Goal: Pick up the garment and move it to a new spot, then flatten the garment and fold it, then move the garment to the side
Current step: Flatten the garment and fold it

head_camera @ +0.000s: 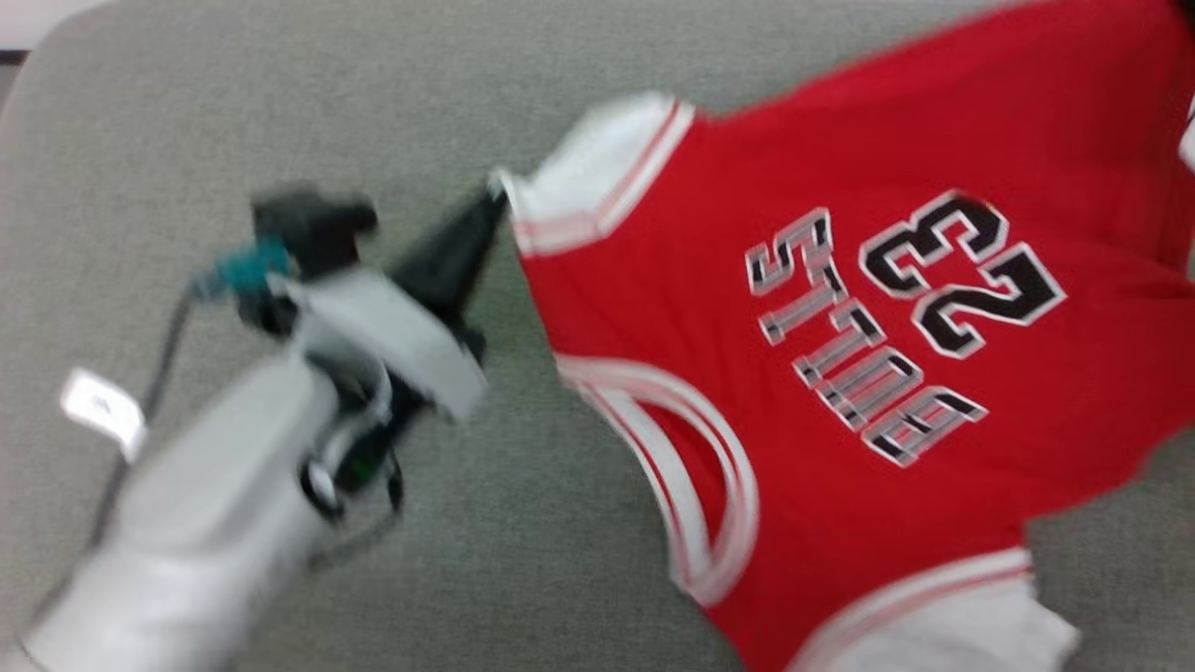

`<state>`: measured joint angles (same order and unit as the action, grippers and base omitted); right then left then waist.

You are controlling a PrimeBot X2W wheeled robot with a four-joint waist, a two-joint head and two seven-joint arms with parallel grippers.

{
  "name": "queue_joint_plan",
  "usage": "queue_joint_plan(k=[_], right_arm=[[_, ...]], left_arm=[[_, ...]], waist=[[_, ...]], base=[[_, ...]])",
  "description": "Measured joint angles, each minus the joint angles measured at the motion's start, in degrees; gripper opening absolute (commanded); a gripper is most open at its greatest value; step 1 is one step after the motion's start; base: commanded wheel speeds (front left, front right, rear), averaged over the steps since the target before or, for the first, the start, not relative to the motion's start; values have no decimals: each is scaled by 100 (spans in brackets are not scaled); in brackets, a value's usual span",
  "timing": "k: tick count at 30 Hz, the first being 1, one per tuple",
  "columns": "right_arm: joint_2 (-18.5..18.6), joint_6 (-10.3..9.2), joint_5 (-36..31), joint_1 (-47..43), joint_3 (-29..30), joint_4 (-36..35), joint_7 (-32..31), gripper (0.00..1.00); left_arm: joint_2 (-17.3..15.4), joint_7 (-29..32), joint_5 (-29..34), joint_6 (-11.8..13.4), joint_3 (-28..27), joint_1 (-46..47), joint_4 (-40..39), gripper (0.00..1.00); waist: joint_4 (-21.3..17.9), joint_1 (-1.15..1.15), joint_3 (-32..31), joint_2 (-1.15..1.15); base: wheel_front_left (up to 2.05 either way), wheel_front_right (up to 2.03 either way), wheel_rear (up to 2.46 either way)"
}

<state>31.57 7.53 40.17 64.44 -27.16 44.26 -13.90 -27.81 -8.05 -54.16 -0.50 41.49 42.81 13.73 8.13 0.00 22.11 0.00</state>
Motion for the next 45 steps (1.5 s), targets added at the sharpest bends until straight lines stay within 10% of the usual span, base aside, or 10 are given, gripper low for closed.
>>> queue_joint_plan(k=[13, 26, 34, 45], right_arm=[[-881, 1, -948, 2176, 1182, 1584, 1335, 0], [-1248, 1, -1737, 3956, 1758, 2562, 2246, 0], [-1339, 1, -1770, 3231, 1291, 2592, 2263, 0], [-939, 0, -669, 949, -123, 1015, 2019, 0]], left_arm=[[455, 442, -246, -281, -805, 3440, 2491, 0], [793, -581, 433, -391, -934, 6123, 4600, 0], [979, -671, 80, -681, -1012, 5385, 4864, 0], [485, -702, -892, -690, -1183, 2082, 2195, 0]], waist=[[-529, 0, 194, 0], [-961, 0, 699, 0], [-889, 0, 590, 0], [-797, 0, 181, 0]], base=[[0, 0, 0], [0, 0, 0], [0, 0, 0], [0, 0, 0]])
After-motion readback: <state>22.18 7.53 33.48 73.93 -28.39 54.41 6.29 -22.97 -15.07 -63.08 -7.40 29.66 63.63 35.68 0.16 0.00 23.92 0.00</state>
